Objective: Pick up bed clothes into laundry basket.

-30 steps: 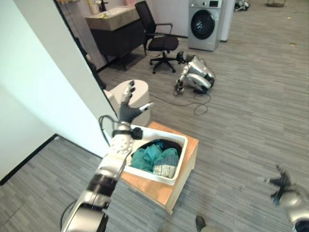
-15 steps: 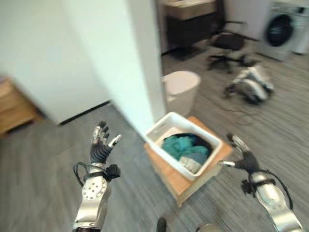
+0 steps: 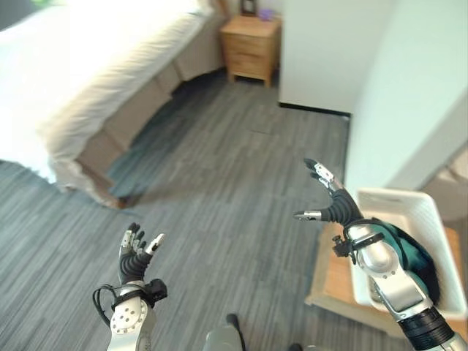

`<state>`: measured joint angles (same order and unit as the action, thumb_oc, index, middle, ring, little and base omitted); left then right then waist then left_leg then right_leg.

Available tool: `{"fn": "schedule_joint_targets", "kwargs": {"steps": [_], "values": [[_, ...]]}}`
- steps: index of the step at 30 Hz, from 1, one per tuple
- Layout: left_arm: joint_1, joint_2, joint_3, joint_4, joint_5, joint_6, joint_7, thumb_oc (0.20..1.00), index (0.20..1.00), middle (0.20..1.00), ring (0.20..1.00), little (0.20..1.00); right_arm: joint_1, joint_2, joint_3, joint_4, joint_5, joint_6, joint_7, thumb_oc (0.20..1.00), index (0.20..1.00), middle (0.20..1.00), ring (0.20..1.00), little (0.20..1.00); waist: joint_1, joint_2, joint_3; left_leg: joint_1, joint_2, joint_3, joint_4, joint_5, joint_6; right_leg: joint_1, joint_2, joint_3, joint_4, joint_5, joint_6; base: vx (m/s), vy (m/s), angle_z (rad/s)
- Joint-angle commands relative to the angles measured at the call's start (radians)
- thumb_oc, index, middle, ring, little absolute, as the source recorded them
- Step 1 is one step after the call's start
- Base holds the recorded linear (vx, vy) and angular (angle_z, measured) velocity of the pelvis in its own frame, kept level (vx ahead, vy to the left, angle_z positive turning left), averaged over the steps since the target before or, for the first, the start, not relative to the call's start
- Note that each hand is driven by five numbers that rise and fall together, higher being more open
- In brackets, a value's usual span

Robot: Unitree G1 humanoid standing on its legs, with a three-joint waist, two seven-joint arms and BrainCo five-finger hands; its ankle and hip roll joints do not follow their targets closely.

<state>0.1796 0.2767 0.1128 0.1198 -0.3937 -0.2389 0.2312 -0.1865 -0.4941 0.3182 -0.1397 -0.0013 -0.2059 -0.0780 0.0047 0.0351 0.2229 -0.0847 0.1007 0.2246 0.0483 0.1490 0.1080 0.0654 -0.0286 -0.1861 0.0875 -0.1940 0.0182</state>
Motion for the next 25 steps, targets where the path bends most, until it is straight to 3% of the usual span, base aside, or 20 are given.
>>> {"fn": "schedule_joint_targets", "kwargs": {"steps": [1, 3, 4, 5, 6, 7, 8, 9, 10, 11, 12, 13, 14, 15, 17, 19, 25], "values": [[0.026, 0.081, 0.017, -0.054, -0.055, -0.042, -0.016, 1.0, 1.0, 1.0, 1.0, 1.0, -0.029, 0.043, -0.054, -0.027, 0.036, -0.026, -0.016, 1.0, 1.0, 1.0, 1.0, 1.0, -0.018, -0.09, -0.069, 0.072, 0.186, 0.079, 0.137, -0.138, -0.241, 0.049, -0.135, -0.114, -0.08, 0.138, 0.062, -0.03, 0.171, 1.52], [0.022, 0.084, -0.003, -0.067, -0.05, -0.029, -0.031, 1.0, 1.0, 1.0, 1.0, 1.0, -0.024, 0.036, -0.081, -0.035, 0.048, -0.023, -0.02, 1.0, 1.0, 1.0, 1.0, 1.0, -0.024, -0.089, -0.077, 0.068, 0.186, 0.129, 0.099, -0.12, -0.236, 0.064, -0.156, -0.182, -0.055, 0.131, 0.072, 0.02, 0.176, 1.49], [0.023, 0.084, -0.003, -0.067, -0.05, -0.029, -0.031, 1.0, 1.0, 1.0, 1.0, 1.0, -0.024, 0.036, -0.081, -0.036, 0.048, -0.023, -0.02, 1.0, 1.0, 1.0, 1.0, 1.0, -0.025, -0.089, -0.077, 0.068, 0.186, 0.129, 0.098, -0.12, -0.236, 0.064, -0.157, -0.182, -0.055, 0.131, 0.072, 0.03, 0.193, 1.35], [0.026, 0.093, -0.007, -0.083, -0.042, -0.021, -0.042, 1.0, 1.0, 1.0, 1.0, 1.0, -0.021, 0.039, -0.091, -0.043, 0.055, -0.021, -0.016, 1.0, 1.0, 1.0, 1.0, 1.0, -0.025, -0.085, -0.081, 0.085, 0.17, 0.131, 0.048, -0.115, -0.233, 0.056, -0.168, -0.198, -0.021, 0.133, 0.082, 0.07, 0.285, 1.22], [0.027, 0.096, -0.012, -0.087, -0.029, -0.004, -0.053, 1.0, 1.0, 1.0, 1.0, 1.0, -0.014, 0.06, -0.103, -0.03, 0.069, -0.014, -0.013, 1.0, 1.0, 1.0, 1.0, 1.0, -0.019, -0.09, -0.083, 0.088, 0.125, 0.093, 0.007, -0.121, -0.207, 0.039, -0.201, -0.217, 0.059, 0.138, 0.102, 0.09, 0.362, 0.86], [0.018, 0.106, -0.02, -0.088, -0.016, 0.001, -0.058, 1.0, 1.0, 1.0, 1.0, 1.0, -0.012, 0.073, -0.112, -0.022, 0.068, -0.015, -0.016, 1.0, 1.0, 1.0, 1.0, 1.0, -0.017, -0.096, -0.077, 0.09, 0.101, 0.078, -0.008, -0.128, -0.189, 0.017, -0.229, -0.215, 0.13, 0.178, 0.122, 0.08, 0.258, 0.98], [0.017, 0.107, -0.02, -0.088, -0.016, 0.002, -0.058, 1.0, 1.0, 1.0, 1.0, 1.0, -0.013, 0.075, -0.113, -0.021, 0.068, -0.016, -0.015, 1.0, 1.0, 1.0, 1.0, 1.0, -0.018, -0.1, -0.078, 0.088, 0.094, 0.077, -0.01, -0.128, -0.185, 0.012, -0.238, -0.215, 0.139, 0.175, 0.126, 0.01, 0.197, 1.31], [0.016, 0.116, -0.02, -0.104, -0.018, 0.0, -0.054, 1.0, 1.0, 1.0, 1.0, 1.0, -0.018, 0.104, -0.112, -0.028, 0.068, -0.016, -0.016, 1.0, 1.0, 1.0, 1.0, 1.0, -0.032, -0.107, -0.055, 0.107, 0.056, 0.038, -0.048, -0.132, -0.159, -0.066, -0.268, -0.12, 0.246, 0.28, 0.171, -0.03, 0.175, 1.5], [0.011, 0.122, -0.023, -0.103, -0.017, -0.002, -0.051, 1.0, 1.0, 1.0, 1.0, 1.0, -0.015, 0.117, -0.114, -0.025, 0.066, -0.018, -0.021, 1.0, 1.0, 1.0, 1.0, 1.0, -0.036, -0.106, -0.051, 0.107, 0.048, 0.028, -0.068, -0.123, -0.153, -0.099, -0.253, -0.057, 0.267, 0.295, 0.181, -0.01, 0.208, 1.32], [0.003, 0.126, -0.033, -0.096, -0.017, -0.002, -0.047, 1.0, 1.0, 1.0, 1.0, 1.0, -0.007, 0.13, -0.116, -0.015, 0.075, -0.023, -0.027, 1.0, 1.0, 1.0, 1.0, 1.0, -0.044, -0.102, -0.046, 0.109, 0.039, 0.006, -0.083, -0.125, -0.147, -0.109, -0.221, 0.013, 0.264, 0.261, 0.182, -0.01, 0.098, 1.04], [0.002, 0.126, -0.033, -0.095, -0.017, -0.002, -0.046, 1.0, 1.0, 1.0, 1.0, 1.0, -0.008, 0.13, -0.116, -0.014, 0.075, -0.024, -0.027, 1.0, 1.0, 1.0, 1.0, 1.0, -0.043, -0.101, -0.048, 0.105, 0.042, 0.007, -0.083, -0.12, -0.147, -0.112, -0.218, 0.014, 0.26, 0.267, 0.179, 0.15, 0.152, 1.01], [-0.006, 0.12, -0.054, -0.087, -0.033, 0.004, -0.056, 1.0, 1.0, 1.0, 1.0, 1.0, 0.021, 0.137, -0.125, -0.015, 0.081, -0.021, -0.025, 1.0, 1.0, 1.0, 1.0, 1.0, -0.063, -0.093, -0.043, 0.11, 0.016, -0.063, -0.092, -0.127, -0.14, -0.128, -0.124, 0.163, 0.224, 0.18, 0.154, 0.28, 0.193, 0.88], [-0.011, 0.113, -0.061, -0.071, -0.047, 0.007, -0.073, 1.0, 1.0, 1.0, 1.0, 1.0, 0.045, 0.135, -0.135, -0.014, 0.096, -0.017, -0.02, 1.0, 1.0, 1.0, 1.0, 1.0, -0.077, -0.078, -0.043, 0.105, -0.026, -0.143, -0.098, -0.133, -0.133, -0.14, -0.036, 0.299, 0.142, 0.136, 0.124, 0.3, 0.196, 0.53], [-0.011, 0.112, -0.062, -0.071, -0.048, 0.007, -0.074, 1.0, 1.0, 1.0, 1.0, 1.0, 0.046, 0.135, -0.135, -0.013, 0.097, -0.017, -0.019, 1.0, 1.0, 1.0, 1.0, 1.0, -0.08, -0.078, -0.043, 0.108, -0.026, -0.146, -0.098, -0.136, -0.133, -0.135, -0.037, 0.296, 0.141, 0.132, 0.124, 0.24, 0.105, 1.92], [-0.019, 0.122, -0.07, -0.069, -0.033, 0.006, -0.082, 1.0, 1.0, 1.0, 1.0, 1.0, 0.053, 0.135, -0.143, -0.004, 0.108, -0.018, -0.022, 1.0, 1.0, 1.0, 1.0, 1.0, -0.098, -0.072, -0.046, 0.122, -0.062, -0.219, -0.113, -0.143, -0.122, -0.145, 0.023, 0.394, 0.08, 0.133, 0.101, 0.17, 0.058, 2.31], [-0.028, 0.135, -0.071, -0.067, -0.026, 0.009, -0.095, 1.0, 1.0, 1.0, 1.0, 1.0, 0.066, 0.139, -0.149, 0.007, 0.136, -0.014, -0.009, 1.0, 1.0, 1.0, 1.0, 1.0, -0.11, -0.079, -0.055, 0.132, -0.095, -0.269, -0.109, -0.154, -0.113, -0.134, 0.044, 0.455, 0.044, 0.142, 0.084, 0.14, 0.043, 1.56], [-0.04, 0.13, -0.061, -0.053, -0.031, 0.004, -0.099, 1.0, 1.0, 1.0, 1.0, 1.0, 0.057, 0.137, -0.159, 0.022, 0.166, -0.013, -0.005, 1.0, 1.0, 1.0, 1.0, 1.0, -0.101, -0.092, -0.093, 0.151, -0.106, -0.258, -0.119, -0.166, -0.109, -0.074, 0.005, 0.422, -0.049, 0.184, 0.087, 0.09, -0.041, 0.51]]}}
